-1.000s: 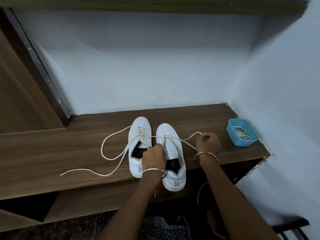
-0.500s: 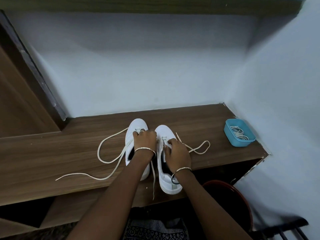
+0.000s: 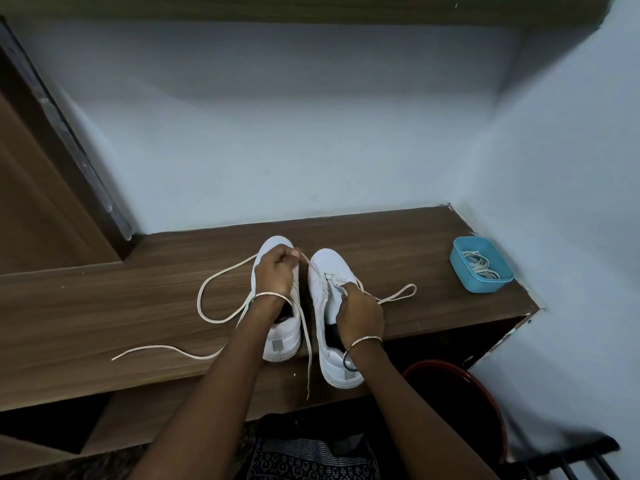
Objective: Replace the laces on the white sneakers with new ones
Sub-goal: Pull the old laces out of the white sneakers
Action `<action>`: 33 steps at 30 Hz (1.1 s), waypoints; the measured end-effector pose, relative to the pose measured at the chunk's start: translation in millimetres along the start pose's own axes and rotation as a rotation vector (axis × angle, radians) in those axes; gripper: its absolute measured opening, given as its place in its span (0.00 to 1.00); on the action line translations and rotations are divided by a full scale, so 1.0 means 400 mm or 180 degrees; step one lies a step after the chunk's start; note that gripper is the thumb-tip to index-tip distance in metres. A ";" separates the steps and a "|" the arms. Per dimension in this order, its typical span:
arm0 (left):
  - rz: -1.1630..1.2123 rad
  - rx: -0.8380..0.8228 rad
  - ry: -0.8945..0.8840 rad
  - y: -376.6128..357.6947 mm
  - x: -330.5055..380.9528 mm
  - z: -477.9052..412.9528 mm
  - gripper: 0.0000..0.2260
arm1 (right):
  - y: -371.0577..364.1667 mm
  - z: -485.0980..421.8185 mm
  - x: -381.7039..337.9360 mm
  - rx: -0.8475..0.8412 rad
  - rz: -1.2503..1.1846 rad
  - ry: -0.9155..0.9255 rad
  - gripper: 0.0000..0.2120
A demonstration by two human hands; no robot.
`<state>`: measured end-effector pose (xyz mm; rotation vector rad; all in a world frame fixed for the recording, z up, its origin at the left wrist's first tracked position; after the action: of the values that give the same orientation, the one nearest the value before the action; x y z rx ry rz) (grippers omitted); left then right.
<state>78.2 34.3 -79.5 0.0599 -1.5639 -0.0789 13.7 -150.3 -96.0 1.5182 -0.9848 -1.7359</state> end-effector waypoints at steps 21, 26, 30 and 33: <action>-0.3326 -0.1017 -0.0205 -0.055 0.058 -0.035 0.15 | 0.007 0.013 -0.005 -0.0138 0.0036 -0.0169 0.16; -0.1081 -0.0886 -0.0111 -0.068 0.060 -0.013 0.20 | 0.009 0.015 -0.006 -0.0138 0.0000 -0.0174 0.16; 0.0759 -0.0720 0.0029 -0.084 0.087 0.002 0.17 | 0.011 0.016 -0.010 -0.0095 -0.0004 -0.0158 0.15; 0.2120 -0.0511 0.0017 -0.078 0.103 -0.003 0.16 | 0.013 0.018 -0.012 -0.0114 -0.0011 -0.0170 0.16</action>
<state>79.0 -0.5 -41.3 -0.5836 -1.4972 0.3196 7.2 -148.1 -88.6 1.4586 -0.9733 -1.7954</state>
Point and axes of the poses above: each hand's wrist, its own z-axis away from the middle knuckle, its own y-axis out of the back of the hand, x = y × z, the point moved 9 cm from there along -z, towards the middle knuckle, and after that the axes turned 13 degrees about -x, right-handed, at the moved point
